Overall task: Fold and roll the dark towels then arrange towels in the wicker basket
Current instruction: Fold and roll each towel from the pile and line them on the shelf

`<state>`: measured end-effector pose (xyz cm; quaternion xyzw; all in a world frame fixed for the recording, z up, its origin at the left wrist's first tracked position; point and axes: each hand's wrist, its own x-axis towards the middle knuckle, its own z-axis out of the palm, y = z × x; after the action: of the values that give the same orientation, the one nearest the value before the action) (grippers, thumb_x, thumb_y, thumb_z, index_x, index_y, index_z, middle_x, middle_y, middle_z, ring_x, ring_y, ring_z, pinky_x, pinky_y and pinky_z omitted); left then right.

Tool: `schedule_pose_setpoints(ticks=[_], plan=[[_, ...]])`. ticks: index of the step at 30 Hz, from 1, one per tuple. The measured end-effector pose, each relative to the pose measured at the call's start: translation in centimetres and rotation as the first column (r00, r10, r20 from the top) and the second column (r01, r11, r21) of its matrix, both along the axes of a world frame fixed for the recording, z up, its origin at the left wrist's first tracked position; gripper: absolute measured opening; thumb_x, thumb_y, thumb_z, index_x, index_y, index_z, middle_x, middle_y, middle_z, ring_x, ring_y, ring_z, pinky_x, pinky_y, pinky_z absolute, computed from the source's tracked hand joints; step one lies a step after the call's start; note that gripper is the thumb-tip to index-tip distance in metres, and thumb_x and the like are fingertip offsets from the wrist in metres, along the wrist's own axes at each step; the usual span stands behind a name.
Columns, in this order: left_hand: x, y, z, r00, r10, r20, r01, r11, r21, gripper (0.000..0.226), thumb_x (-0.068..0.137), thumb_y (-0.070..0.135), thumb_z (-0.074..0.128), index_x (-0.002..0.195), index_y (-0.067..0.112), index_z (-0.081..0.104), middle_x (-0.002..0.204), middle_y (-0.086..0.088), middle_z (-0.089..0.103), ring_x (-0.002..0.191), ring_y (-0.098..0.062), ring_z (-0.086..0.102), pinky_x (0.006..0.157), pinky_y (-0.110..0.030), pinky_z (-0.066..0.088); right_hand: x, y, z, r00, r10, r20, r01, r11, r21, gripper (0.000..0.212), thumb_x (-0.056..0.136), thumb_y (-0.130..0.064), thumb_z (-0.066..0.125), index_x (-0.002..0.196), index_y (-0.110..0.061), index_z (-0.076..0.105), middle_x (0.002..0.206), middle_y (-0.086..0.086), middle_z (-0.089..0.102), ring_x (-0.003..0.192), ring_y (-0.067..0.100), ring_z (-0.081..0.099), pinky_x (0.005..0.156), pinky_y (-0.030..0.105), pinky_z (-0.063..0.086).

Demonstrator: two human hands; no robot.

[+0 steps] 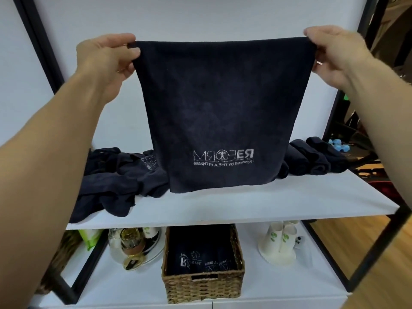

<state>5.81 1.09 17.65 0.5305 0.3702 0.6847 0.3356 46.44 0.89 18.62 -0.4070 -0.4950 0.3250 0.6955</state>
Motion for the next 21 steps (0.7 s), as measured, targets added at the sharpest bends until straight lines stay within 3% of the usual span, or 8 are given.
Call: schedule_pose_setpoints(ticks=[3,6,9,13,15,18,21], plan=[[-0.5,0.6,0.6,0.997,0.035,-0.068,-0.034,0.999,0.016,0.022,0.08,-0.002,0.071,0.098,0.011,0.073,0.089,-0.005,0.068,0.075,-0.014,0.066,0.074,-0.02,0.051,0.4,0.5,0.1,0.996,0.093,-0.014,-0.093,0.995,0.019,0.021,0.082,-0.01,0.074,0.102,-0.013,0.072,0.092,0.0,0.071,0.081,0.012,0.065,0.074,0.023,0.054],[-0.6,1.5,0.9,0.982,0.107,-0.158,-0.106,0.994,0.018,0.017,0.084,0.001,0.067,0.093,0.015,0.074,0.089,-0.005,0.067,0.07,-0.012,0.062,0.069,-0.019,0.049,0.5,1.2,0.1,0.993,0.093,0.071,-0.097,0.994,0.056,0.03,0.082,-0.003,0.072,0.111,-0.011,0.071,0.106,0.005,0.068,0.09,0.013,0.069,0.082,0.023,0.054],[-0.7,2.8,1.2,0.958,0.179,-0.223,-0.182,0.983,0.008,0.021,0.088,0.003,0.061,0.087,0.019,0.075,0.089,-0.005,0.07,0.065,-0.01,0.059,0.062,-0.02,0.045,0.2,2.1,0.0,0.974,-0.01,0.226,-0.015,0.994,0.111,0.031,0.082,-0.003,0.073,0.112,-0.008,0.069,0.096,0.003,0.066,0.09,0.01,0.07,0.086,0.022,0.055],[-0.3,4.0,1.5,0.983,0.043,-0.18,-0.057,0.996,-0.07,0.016,0.082,0.0,0.071,0.094,0.011,0.074,0.089,-0.007,0.07,0.069,-0.013,0.062,0.068,-0.022,0.048,-0.4,3.6,-0.2,0.938,-0.102,0.331,0.044,0.983,0.177,0.015,0.083,-0.007,0.074,0.096,-0.013,0.071,0.093,0.004,0.069,0.091,0.016,0.071,0.086,0.026,0.056],[-0.1,4.8,1.4,0.963,-0.005,-0.268,-0.024,0.994,-0.103,0.029,0.075,-0.004,0.076,0.1,0.01,0.073,0.093,-0.005,0.069,0.069,-0.01,0.064,0.074,-0.021,0.05,-0.5,4.7,-0.4,0.926,-0.135,0.351,0.069,0.979,0.194,0.011,0.083,-0.009,0.073,0.089,-0.017,0.069,0.09,0.003,0.069,0.089,0.015,0.071,0.085,0.027,0.057],[0.6,6.3,1.0,0.809,0.137,-0.571,-0.214,0.974,-0.069,0.033,0.076,-0.002,0.076,0.104,0.015,0.073,0.093,0.001,0.069,0.081,-0.009,0.062,0.075,-0.02,0.048,-0.1,6.6,-0.6,0.892,-0.185,0.412,0.116,0.976,0.186,0.011,0.085,-0.015,0.072,0.085,-0.025,0.067,0.087,-0.003,0.068,0.084,0.009,0.068,0.082,0.025,0.056],[1.4,8.5,1.0,0.607,0.3,-0.736,-0.351,0.932,0.09,0.024,0.085,0.011,0.073,0.109,0.011,0.072,0.098,-0.005,0.068,0.084,-0.013,0.059,0.08,-0.024,0.044,0.3,8.9,-0.9,0.837,-0.248,0.487,0.186,0.967,0.172,0.007,0.084,-0.023,0.072,0.086,-0.028,0.066,0.083,-0.01,0.065,0.073,0.003,0.06,0.068,0.022,0.049]])
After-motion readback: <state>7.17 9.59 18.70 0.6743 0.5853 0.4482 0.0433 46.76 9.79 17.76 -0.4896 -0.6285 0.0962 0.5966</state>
